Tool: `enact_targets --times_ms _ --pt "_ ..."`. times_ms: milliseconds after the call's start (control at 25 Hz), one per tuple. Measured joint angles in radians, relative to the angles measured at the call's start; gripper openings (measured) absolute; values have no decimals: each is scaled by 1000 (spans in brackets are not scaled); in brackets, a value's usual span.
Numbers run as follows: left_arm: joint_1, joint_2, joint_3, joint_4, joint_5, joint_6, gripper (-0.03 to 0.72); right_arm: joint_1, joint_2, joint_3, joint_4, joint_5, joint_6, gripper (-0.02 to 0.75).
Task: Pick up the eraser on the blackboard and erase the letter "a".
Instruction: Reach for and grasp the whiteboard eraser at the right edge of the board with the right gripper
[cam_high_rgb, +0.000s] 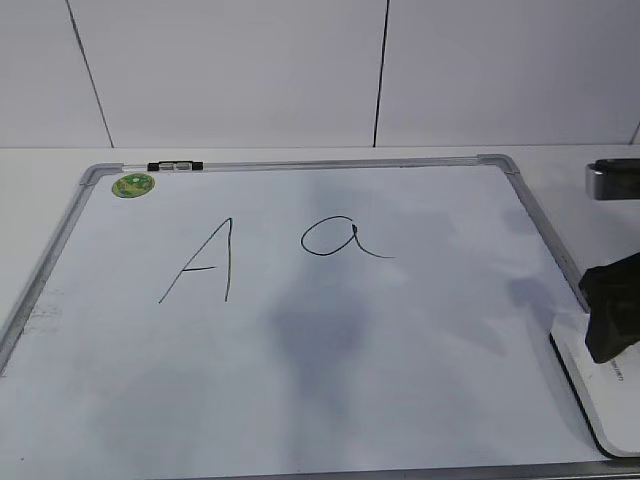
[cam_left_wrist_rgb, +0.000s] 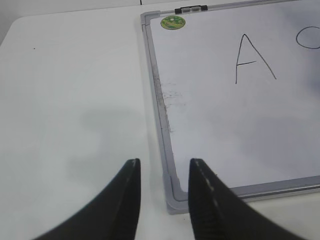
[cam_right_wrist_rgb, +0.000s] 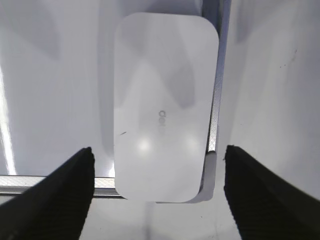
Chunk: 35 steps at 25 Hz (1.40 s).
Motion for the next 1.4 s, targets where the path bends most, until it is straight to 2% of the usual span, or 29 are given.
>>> enact_targets --times_ms 240,800,1400 --pt "0 0 0 0 0 0 244 0 26 0 0 -10 0 693" --pt "0 0 0 0 0 0 245 0 136 0 -37 -52 35 676" --pt "0 0 0 0 0 0 244 0 196 0 -9 -113 43 653"
